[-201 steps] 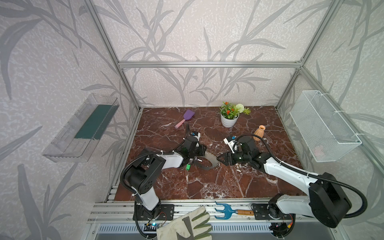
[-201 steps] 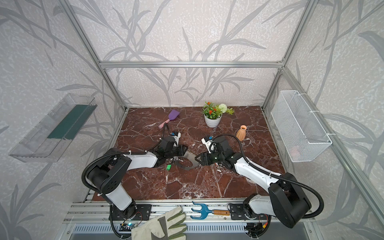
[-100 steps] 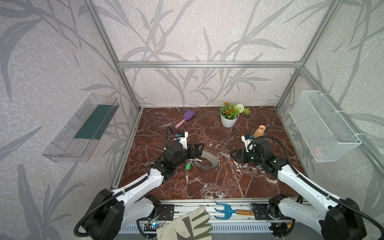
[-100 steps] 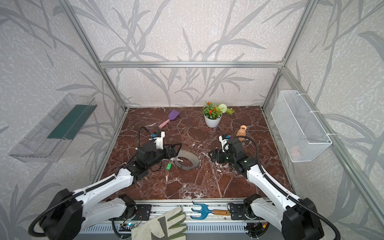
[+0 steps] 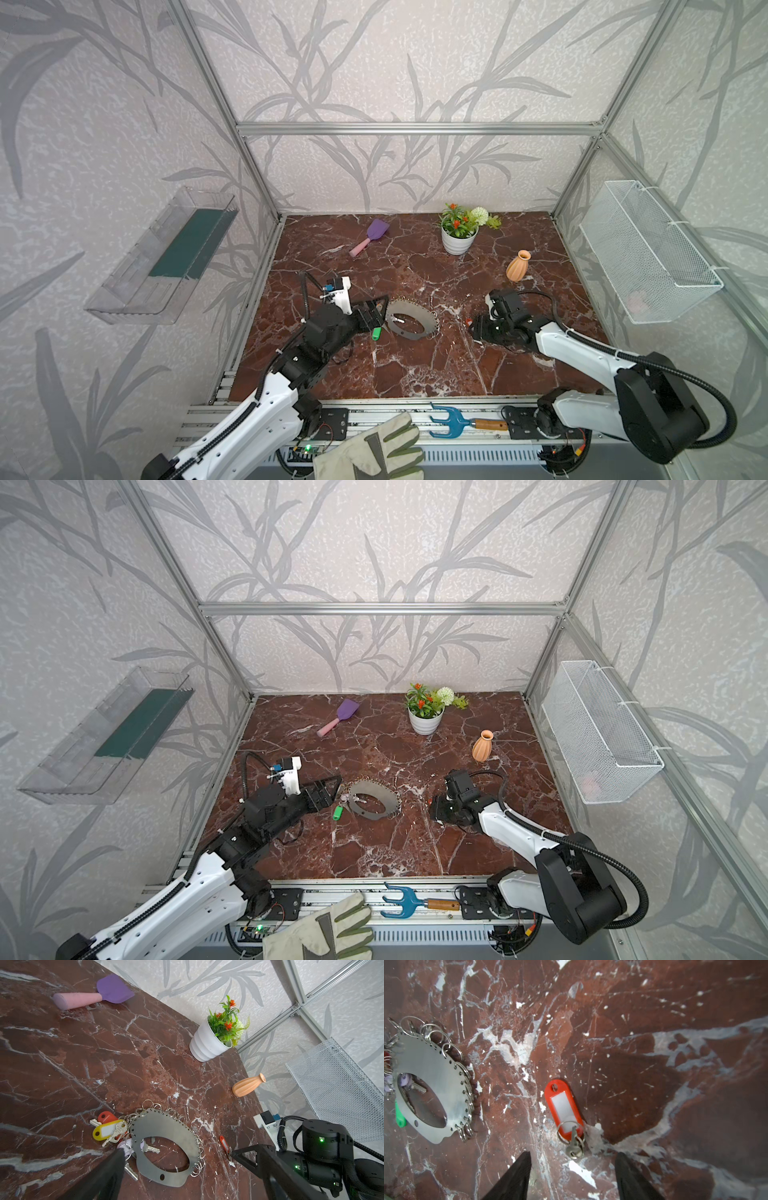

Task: Put the keys on the keyring
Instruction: 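Grasp the loose red-tagged key ring with the right gripper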

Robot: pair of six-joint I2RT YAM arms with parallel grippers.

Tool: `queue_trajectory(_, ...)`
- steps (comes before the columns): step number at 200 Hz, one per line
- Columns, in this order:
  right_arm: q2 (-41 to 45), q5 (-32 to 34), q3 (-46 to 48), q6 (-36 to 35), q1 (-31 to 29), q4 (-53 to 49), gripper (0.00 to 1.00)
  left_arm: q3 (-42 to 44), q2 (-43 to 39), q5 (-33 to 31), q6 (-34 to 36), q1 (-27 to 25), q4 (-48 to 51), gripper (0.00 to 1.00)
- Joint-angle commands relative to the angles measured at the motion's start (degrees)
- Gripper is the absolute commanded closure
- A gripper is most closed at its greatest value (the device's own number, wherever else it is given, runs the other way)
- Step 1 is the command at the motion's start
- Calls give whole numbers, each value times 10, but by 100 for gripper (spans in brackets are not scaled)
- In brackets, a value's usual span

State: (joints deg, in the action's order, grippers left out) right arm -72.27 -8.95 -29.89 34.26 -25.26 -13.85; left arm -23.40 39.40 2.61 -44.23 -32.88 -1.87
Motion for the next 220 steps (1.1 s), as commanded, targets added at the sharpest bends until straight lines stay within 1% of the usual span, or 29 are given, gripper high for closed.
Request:
queue_trajectory(1,-9,6,0,19,-8,26,41,-1,4,-9,-9,1,5,1)
queue_trajectory(8,-8,5,6,19,-8,30,44,-2,6,-8,-9,2,5,1)
queue_trajectory(15,-6,6,11,38,-8,32,47,-2,7,-8,-10,2,4,1)
queue_trajectory(33,-2,12,18,44,-8,35,51,1,5,-8,-13,2,1,1)
queue_trajectory(78,-22,-1,17,42,-8,49,74,-1,3,-8,-14,1,5,1)
queue_trajectory(100,-22,-9,22,48,-8,59,82,0,5,-10,-15,2,5,1)
queue_trajectory(130,-20,-9,23,45,-8,56,87,0,7,-9,-16,2,1,1)
queue_trajectory(154,-22,-9,28,47,-8,63,89,1,3,-8,-17,2,6,1)
queue_trajectory(220,-33,-13,35,49,-8,80,90,2,-12,-12,-20,1,14,1)
